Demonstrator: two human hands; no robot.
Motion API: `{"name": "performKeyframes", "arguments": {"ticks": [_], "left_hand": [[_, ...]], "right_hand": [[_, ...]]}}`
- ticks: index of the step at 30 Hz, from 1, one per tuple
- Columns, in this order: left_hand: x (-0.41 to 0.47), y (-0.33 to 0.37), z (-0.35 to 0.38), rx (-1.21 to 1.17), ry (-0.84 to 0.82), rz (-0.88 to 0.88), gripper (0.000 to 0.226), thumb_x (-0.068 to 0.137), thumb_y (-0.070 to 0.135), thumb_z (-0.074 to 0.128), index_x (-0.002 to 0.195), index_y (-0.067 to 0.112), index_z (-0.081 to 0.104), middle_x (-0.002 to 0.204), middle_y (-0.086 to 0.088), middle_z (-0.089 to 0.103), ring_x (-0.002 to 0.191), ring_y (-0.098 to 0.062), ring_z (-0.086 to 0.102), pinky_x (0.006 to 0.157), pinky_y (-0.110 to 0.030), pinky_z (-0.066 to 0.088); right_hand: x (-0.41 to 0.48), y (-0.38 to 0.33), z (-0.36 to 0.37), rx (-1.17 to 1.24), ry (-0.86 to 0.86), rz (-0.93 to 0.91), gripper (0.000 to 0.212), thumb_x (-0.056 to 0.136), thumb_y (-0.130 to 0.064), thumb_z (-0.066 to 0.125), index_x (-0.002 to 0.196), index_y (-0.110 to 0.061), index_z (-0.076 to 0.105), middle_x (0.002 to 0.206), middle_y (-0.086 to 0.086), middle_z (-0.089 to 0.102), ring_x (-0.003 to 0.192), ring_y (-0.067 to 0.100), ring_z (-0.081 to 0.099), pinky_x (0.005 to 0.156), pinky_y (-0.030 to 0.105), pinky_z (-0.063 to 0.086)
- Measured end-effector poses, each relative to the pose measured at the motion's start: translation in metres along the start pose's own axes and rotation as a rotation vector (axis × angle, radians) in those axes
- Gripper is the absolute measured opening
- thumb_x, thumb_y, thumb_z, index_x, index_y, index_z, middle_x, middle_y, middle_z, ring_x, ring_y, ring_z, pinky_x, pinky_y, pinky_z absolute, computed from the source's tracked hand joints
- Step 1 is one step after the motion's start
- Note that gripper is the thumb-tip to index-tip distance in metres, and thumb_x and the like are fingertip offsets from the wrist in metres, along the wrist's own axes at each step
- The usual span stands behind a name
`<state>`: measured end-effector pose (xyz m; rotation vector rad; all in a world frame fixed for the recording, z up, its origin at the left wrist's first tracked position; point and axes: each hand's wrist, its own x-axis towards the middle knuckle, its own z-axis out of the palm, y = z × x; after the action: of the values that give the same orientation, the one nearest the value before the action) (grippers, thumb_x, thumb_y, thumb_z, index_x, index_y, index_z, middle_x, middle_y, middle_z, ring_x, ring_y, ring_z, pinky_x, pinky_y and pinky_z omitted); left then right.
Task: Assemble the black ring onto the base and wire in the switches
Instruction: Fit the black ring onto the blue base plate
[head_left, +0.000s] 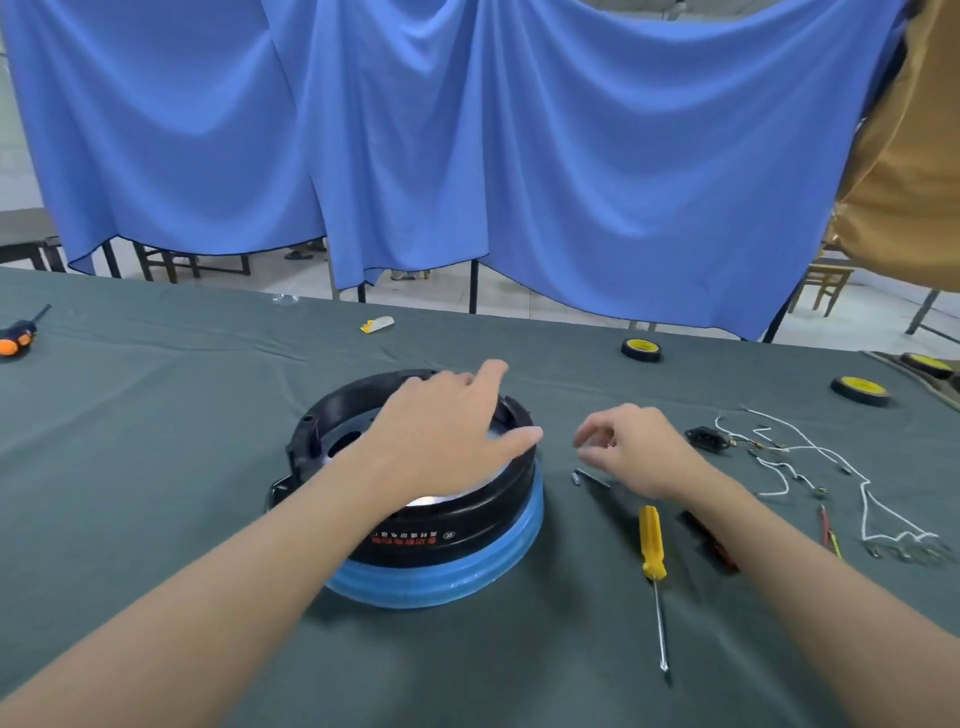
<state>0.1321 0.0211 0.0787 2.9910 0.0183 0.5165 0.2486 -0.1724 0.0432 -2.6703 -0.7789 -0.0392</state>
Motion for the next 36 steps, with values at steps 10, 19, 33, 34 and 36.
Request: {"name": "performKeyframes", "arguments": {"ticks": [10, 19, 33, 34, 36], "left_hand": [[0.003, 0.012, 0.02, -0.282, -0.054, -0.101, 0.035, 0.092, 0.051, 0.054, 0.122, 0.034, 0.055, 0.094, 0.019, 0.064, 0.106, -0.018, 0.059, 0.086, -0.038, 0.048], [-0.005, 0.01, 0.027, -0.306, -0.205, -0.046, 0.072, 0.084, 0.056, 0.062, 0.142, 0.03, 0.027, 0.103, 0.003, 0.068, 0.099, -0.018, 0.056, 0.086, -0.039, 0.05], [-0.007, 0.009, 0.036, -0.31, -0.165, -0.045, 0.066, 0.086, 0.052, 0.062, 0.134, 0.031, 0.023, 0.107, -0.001, 0.063, 0.096, -0.023, 0.058, 0.084, -0.044, 0.052], [-0.007, 0.008, 0.036, -0.311, -0.166, -0.045, 0.065, 0.086, 0.052, 0.062, 0.134, 0.032, 0.023, 0.107, -0.001, 0.063, 0.096, -0.024, 0.058, 0.084, -0.044, 0.052], [-0.006, 0.008, 0.037, -0.315, -0.166, -0.047, 0.065, 0.085, 0.052, 0.062, 0.134, 0.033, 0.023, 0.106, -0.001, 0.064, 0.096, -0.024, 0.059, 0.084, -0.045, 0.052]], "right_hand": [[-0.01, -0.009, 0.025, -0.212, -0.028, -0.079, 0.026, 0.086, -0.012, 0.05, 0.101, -0.02, 0.07, 0.104, 0.012, 0.067, 0.097, 0.036, 0.061, 0.079, 0.039, 0.054], [-0.016, -0.021, 0.0, 0.212, 0.131, -0.073, 0.007, 0.078, -0.016, 0.065, 0.078, -0.021, 0.07, 0.074, -0.008, 0.068, 0.081, 0.014, 0.064, 0.076, 0.025, 0.051], [-0.012, -0.049, 0.003, 0.391, 0.258, -0.214, 0.009, 0.083, -0.009, 0.071, 0.083, -0.015, 0.077, 0.069, -0.016, 0.066, 0.069, -0.011, 0.06, 0.069, -0.001, 0.039], [-0.012, -0.05, 0.003, 0.358, 0.263, -0.226, 0.01, 0.083, -0.008, 0.07, 0.084, -0.015, 0.077, 0.071, -0.015, 0.066, 0.068, -0.009, 0.06, 0.069, -0.001, 0.039], [-0.011, -0.05, 0.001, 0.295, 0.266, -0.238, 0.01, 0.084, -0.009, 0.069, 0.086, -0.015, 0.077, 0.075, -0.009, 0.07, 0.068, -0.001, 0.06, 0.069, -0.001, 0.038]]}}
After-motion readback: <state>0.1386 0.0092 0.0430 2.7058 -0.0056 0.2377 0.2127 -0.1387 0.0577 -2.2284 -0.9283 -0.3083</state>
